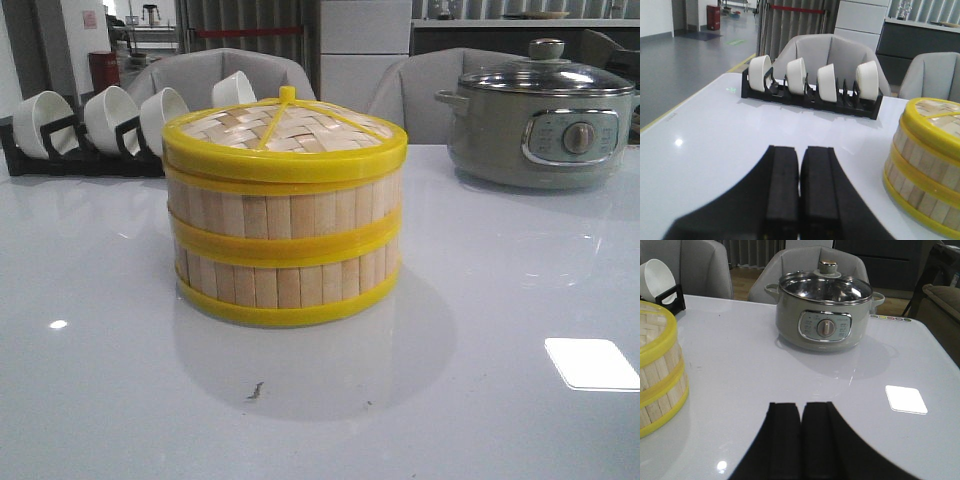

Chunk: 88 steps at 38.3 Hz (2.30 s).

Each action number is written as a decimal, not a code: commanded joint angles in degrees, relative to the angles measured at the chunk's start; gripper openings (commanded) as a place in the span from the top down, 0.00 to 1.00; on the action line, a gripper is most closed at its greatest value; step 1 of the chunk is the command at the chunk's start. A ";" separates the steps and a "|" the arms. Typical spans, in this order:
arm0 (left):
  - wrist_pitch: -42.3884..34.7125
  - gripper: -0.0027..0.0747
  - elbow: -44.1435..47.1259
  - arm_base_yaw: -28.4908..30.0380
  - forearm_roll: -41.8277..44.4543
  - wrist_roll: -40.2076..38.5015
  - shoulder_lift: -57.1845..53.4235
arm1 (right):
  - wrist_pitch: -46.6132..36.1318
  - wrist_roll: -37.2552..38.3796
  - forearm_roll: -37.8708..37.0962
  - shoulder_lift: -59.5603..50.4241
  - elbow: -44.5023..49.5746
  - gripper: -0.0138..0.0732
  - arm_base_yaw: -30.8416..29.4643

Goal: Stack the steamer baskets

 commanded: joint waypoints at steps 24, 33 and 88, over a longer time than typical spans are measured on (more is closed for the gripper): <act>-6.86 0.85 6.22 -0.20 -0.37 0.08 -3.66 | -5.20 -0.32 -0.61 0.16 -1.76 0.78 -0.36; -6.61 0.85 6.34 -0.20 -3.16 0.70 -3.53 | -5.20 -0.32 -0.61 0.16 -1.76 0.78 -0.36; -4.12 0.85 6.34 -0.20 -5.32 13.89 -3.76 | -5.20 -0.32 -0.61 0.16 -1.76 0.78 -0.36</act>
